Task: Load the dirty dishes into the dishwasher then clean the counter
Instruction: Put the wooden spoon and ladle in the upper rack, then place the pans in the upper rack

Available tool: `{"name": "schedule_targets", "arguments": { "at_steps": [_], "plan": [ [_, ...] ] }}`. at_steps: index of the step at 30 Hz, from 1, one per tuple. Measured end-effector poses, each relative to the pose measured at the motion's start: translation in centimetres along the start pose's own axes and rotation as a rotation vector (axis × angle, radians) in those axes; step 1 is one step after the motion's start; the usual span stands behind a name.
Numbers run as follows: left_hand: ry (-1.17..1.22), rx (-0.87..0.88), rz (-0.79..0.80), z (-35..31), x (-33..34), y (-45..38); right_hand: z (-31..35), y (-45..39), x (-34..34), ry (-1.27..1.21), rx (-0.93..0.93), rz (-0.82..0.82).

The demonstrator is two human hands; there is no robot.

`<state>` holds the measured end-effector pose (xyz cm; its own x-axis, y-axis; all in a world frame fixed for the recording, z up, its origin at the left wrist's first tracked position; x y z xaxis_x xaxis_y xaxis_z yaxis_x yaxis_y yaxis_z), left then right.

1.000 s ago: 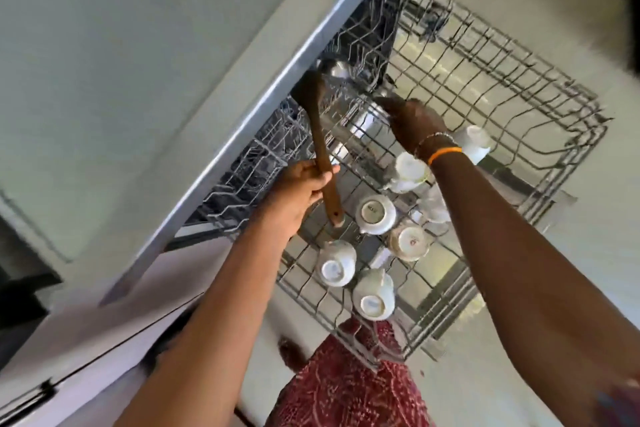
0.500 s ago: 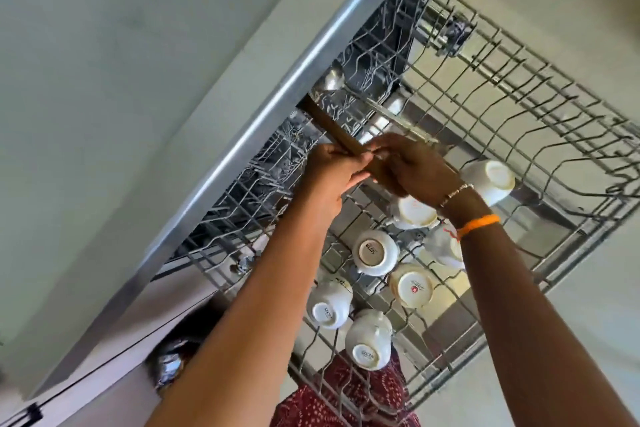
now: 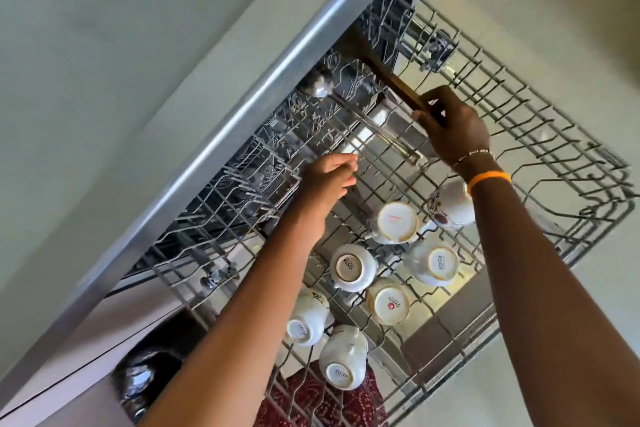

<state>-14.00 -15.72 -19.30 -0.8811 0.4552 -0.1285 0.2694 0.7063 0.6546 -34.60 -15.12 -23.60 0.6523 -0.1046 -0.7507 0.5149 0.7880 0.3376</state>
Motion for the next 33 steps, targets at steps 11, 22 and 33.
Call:
{"name": "schedule_targets", "arguments": {
  "at_steps": [11, 22, 33],
  "plan": [
    [0.235, 0.008, -0.209, 0.7, -3.4, 1.9, 1.6, 0.9, 1.6, 0.14, 0.019, -0.056],
    [0.357, -0.011, -0.344, 7.1, -12.6, 13.6, 15.4, 22.2, 10.7, -0.215, -0.219, 0.239],
    [0.6, 0.09, -0.622, 17.5, -30.0, 34.5, 28.9, 44.0, 19.0, -0.236, -0.368, 0.504]
  ]
}}
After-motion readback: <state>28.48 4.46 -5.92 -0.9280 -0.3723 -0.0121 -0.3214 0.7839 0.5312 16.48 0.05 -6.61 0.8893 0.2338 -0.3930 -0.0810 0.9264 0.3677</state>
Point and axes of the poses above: each hand's wrist, its own y-axis away from the middle knuckle, its own x-axis out of the palm, z = x × y, the point moved 4 cm from there along -y, towards the middle knuckle, and after that the axes turned 8 degrees about x, right-handed, at the moved point
